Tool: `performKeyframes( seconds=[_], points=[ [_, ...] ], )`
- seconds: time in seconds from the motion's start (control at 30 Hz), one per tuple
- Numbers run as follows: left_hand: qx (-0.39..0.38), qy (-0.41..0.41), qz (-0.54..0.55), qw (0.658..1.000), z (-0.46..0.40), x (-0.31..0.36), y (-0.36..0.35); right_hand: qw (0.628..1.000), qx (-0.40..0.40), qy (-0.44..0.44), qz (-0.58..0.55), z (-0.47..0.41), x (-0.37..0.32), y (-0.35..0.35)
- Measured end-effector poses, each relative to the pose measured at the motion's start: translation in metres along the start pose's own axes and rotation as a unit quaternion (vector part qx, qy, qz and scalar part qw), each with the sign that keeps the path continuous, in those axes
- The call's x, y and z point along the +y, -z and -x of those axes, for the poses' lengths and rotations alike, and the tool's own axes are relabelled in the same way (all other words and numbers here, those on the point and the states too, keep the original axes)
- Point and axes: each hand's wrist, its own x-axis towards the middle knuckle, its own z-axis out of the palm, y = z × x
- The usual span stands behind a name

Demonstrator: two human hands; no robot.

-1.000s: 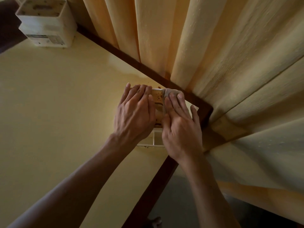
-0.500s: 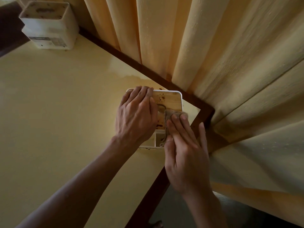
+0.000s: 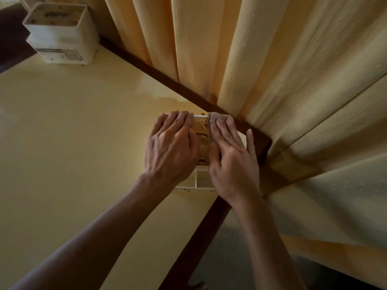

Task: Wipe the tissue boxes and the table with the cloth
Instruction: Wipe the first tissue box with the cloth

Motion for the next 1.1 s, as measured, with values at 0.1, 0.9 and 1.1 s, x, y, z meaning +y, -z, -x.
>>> performKeyframes(
  seconds=[0.1, 0.9, 1.1],
  points=[
    [0.007, 0.004, 0.008, 1.0, 0.0, 0.001, -0.001, 1.0, 0.016, -0.001, -0.002, 0.017, -0.001, -0.001],
    [0.018, -0.007, 0.004, 1.0, 0.002, 0.002, 0.001, 1.0, -0.013, -0.008, 0.01, 0.01, -0.003, 0.005],
    [0.013, -0.007, 0.001, 1.0, 0.001, 0.002, 0.001, 1.0, -0.01, -0.001, 0.001, -0.007, 0.0, 0.006]
  ],
)
